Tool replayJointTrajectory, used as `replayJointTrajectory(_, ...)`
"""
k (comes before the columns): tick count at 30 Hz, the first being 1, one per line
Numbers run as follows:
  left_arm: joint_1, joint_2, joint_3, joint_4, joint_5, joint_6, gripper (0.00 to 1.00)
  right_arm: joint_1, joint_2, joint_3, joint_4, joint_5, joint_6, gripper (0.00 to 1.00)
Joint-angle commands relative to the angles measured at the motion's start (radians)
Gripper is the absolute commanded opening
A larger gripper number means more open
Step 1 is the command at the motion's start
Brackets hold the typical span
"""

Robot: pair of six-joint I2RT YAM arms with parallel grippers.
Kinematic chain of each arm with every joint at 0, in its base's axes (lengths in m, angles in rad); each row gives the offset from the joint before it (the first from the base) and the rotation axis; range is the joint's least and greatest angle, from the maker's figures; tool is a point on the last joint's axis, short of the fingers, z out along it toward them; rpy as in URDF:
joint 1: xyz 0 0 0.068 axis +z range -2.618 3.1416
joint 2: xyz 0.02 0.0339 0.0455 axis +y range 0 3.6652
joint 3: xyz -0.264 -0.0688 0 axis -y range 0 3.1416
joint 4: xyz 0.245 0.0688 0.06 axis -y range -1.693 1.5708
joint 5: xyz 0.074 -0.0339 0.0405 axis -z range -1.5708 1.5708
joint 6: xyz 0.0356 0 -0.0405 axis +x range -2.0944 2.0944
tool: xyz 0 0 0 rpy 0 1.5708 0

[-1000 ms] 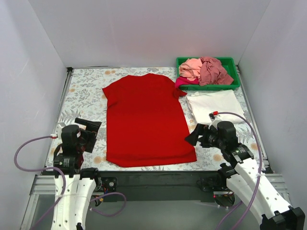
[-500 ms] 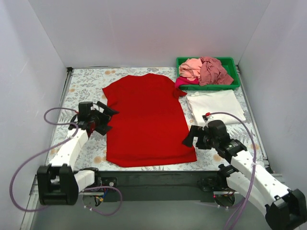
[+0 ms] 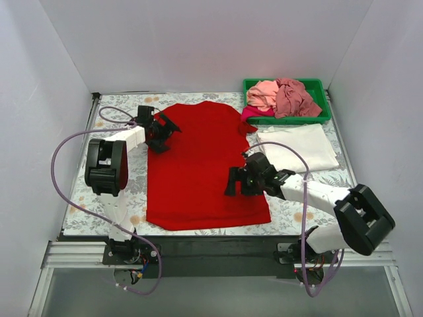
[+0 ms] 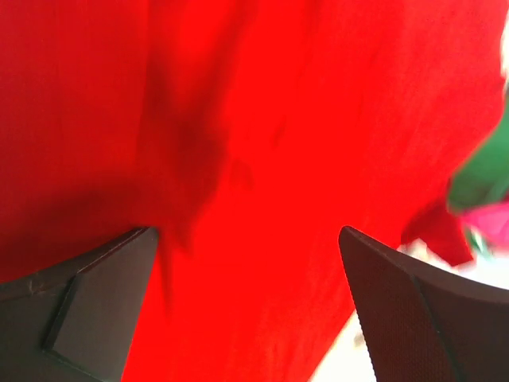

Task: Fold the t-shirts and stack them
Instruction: Flatten the tshirt out

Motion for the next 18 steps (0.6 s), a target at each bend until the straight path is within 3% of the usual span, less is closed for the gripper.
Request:
replayJointTrajectory(1, 0.000, 0.094, 0.140, -0.081, -0.063, 0.069, 0.98, 0.034, 0.097, 0.065, 0.053, 0.025, 0.019, 0.98)
replayJointTrajectory(4, 0.002, 0.179, 0.194, -0.127, -0.083, 0.081, 0.98, 0.037, 0.171, 0.091, 0.055, 0.025, 0.022, 0.98)
replayJointTrajectory(9, 0.003, 0.194, 0.143, -0.161, -0.123, 0.083, 0.98, 0.034, 0.253, 0.131, 0.053, 0.047, 0.004, 0.98)
replayJointTrajectory(12, 0.022, 0.144, 0.036, -0.187, -0.197, 0.057, 0.98, 0.028, 0.303, 0.174, 0.043, 0.042, -0.022, 0.98)
replayJointTrajectory(18, 0.097, -0.146, -0.306, -0.191, -0.341, -0.035, 0.98, -0.021, 0.423, 0.337, 0.007, 0.015, -0.128, 0.98)
